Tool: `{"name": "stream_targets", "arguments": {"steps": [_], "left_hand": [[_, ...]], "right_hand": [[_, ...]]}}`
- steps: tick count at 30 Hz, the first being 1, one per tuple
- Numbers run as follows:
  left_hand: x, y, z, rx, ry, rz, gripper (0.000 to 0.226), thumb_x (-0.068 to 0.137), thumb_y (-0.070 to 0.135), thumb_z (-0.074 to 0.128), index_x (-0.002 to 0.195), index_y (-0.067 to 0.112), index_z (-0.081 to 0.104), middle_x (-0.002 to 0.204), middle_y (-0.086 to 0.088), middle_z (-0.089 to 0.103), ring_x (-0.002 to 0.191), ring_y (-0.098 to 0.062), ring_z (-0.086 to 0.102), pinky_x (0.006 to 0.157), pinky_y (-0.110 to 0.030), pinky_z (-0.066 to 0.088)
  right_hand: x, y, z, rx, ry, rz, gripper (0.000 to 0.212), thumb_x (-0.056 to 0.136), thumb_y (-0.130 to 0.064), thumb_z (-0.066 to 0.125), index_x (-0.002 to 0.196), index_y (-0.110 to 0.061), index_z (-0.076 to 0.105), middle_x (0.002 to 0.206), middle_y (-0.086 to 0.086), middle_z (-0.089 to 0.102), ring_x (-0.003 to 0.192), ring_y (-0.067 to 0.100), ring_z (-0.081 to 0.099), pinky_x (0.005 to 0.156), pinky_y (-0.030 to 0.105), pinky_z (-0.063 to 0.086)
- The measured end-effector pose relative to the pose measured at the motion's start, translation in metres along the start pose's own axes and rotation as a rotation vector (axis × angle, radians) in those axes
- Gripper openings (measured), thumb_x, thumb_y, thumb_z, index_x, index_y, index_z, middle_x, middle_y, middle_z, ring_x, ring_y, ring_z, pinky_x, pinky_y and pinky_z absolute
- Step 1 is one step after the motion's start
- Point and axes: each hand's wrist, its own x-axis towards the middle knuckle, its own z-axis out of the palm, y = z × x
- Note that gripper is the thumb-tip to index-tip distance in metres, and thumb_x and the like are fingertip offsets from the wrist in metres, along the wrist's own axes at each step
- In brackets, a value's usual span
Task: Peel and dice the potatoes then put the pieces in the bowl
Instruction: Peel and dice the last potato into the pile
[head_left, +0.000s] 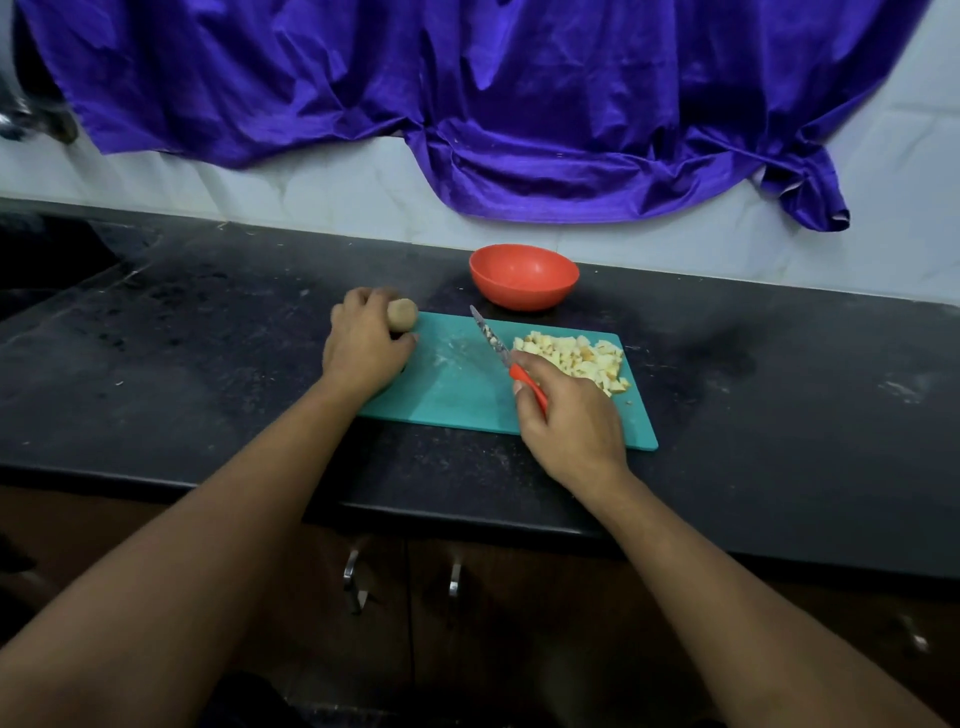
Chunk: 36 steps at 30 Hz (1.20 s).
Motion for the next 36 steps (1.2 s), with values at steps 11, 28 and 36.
{"name": "stream_targets", "arguments": {"steps": [11,28,36], "left_hand": [[0.003,0.004,-0.001,-0.142,0.016,0.139,0.032,0.088,0.018,0.072,0.119,0.021,0.067,0.116,-0.004,0.069,0.103,-0.026,0.064,0.087,-0.039,0.051],[-0.067,0.014,0.007,-0.327,-0.112,0.234,0.037,0.079,0.041,0.084,0.111,0.040,0.065,0.109,0.010,0.061,0.096,-0.008,0.060,0.089,-0.039,0.053],[-0.070,0.016,0.006,-0.396,-0.079,0.144,0.042,0.075,0.038,0.088,0.107,0.030,0.062,0.103,0.012,0.067,0.092,-0.007,0.064,0.086,-0.038,0.056]], "right_hand": [[0.001,-0.002,-0.003,0.012,-0.021,0.031,0.040,0.105,-0.035,0.052,0.145,-0.033,0.057,0.077,-0.015,0.058,0.056,0.002,0.047,0.057,0.027,0.037],[-0.008,-0.011,-0.010,0.025,-0.101,0.079,0.023,0.104,-0.029,0.052,0.127,-0.028,0.056,0.076,-0.012,0.058,0.066,0.008,0.054,0.055,0.032,0.038],[0.004,-0.036,-0.034,-0.030,-0.228,0.112,0.021,0.105,-0.035,0.047,0.117,-0.026,0.062,0.083,-0.008,0.059,0.078,0.020,0.058,0.059,0.035,0.033]]}}
